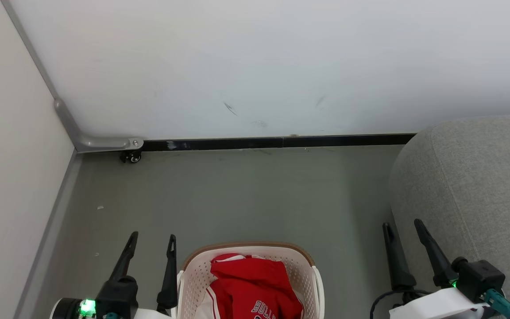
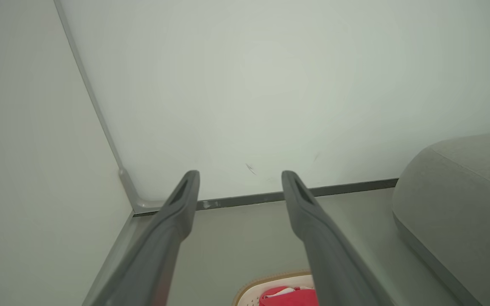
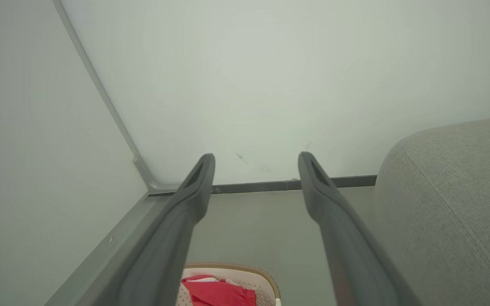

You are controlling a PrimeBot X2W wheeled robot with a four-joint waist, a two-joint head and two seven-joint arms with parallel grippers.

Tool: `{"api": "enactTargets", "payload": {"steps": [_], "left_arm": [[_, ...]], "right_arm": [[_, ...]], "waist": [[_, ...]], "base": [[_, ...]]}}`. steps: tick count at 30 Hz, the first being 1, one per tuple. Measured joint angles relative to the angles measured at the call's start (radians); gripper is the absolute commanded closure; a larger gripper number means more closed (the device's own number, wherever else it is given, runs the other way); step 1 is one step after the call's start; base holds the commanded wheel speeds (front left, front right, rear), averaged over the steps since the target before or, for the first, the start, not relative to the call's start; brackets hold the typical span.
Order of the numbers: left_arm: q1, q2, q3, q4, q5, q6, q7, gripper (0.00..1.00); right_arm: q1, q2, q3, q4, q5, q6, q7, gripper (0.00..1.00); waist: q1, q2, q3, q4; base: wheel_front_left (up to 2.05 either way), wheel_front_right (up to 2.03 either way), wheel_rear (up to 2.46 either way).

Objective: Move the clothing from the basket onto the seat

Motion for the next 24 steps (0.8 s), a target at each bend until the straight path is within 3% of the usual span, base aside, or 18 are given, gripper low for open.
{"api": "enactTargets", "payload": {"steps": [24], "left_arm": [[0.011,-0.014,0.016,0.03,-0.019,0.004,-0.007,0.0]], "right_arm": [[0.002,-0.001,0.013,0.1,0.014,0.0,-0.004,0.0]], "waist": [[-0.0003,0.0,-0.002,-0.001]], "base": [[0.0,0.0,0.0]]}}
